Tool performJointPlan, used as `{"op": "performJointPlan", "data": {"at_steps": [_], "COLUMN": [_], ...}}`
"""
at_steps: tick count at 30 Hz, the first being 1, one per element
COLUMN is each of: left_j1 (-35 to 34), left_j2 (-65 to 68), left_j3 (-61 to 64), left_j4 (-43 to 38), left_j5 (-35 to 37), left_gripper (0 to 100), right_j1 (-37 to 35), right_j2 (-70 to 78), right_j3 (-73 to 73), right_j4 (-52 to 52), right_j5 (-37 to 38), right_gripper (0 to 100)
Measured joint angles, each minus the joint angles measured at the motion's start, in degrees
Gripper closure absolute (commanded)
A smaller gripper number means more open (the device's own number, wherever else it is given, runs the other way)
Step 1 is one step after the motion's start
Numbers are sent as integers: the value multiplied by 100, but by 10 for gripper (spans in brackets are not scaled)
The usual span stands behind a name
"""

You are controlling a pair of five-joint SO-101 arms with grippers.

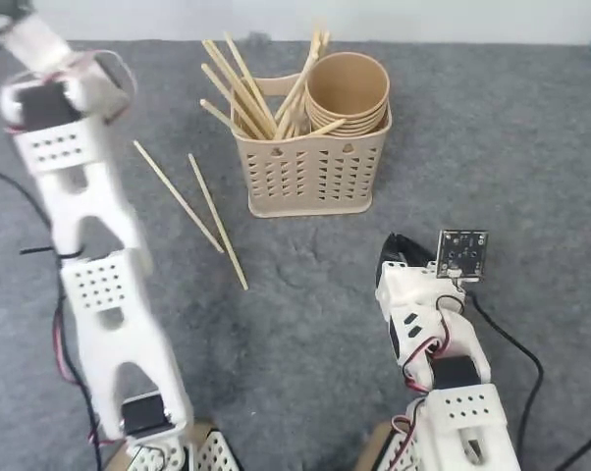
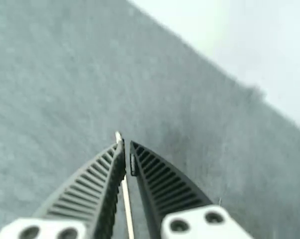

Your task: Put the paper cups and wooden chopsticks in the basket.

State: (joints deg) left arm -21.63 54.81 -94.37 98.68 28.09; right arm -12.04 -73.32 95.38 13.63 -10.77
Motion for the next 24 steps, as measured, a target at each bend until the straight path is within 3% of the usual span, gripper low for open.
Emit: {"op": "performJointPlan", "data": {"at_steps": [10,15,19,24], "left_j1": [-255,-255,-255,70], "left_j2": [-1486,-2699,-3956,-5916], "left_j3": [0,246,1521,4299], "left_j4": [0,0,0,-9], "left_j5": [-44,-448,-703,-958], "left_gripper": [989,989,989,988], "right_j1": [0,0,0,0], "right_j2": [0,0,0,0], "right_j3": [0,0,0,0], "right_j4": [0,0,0,0], "right_j5": [0,0,0,0], "right_gripper": [957,957,957,957]}}
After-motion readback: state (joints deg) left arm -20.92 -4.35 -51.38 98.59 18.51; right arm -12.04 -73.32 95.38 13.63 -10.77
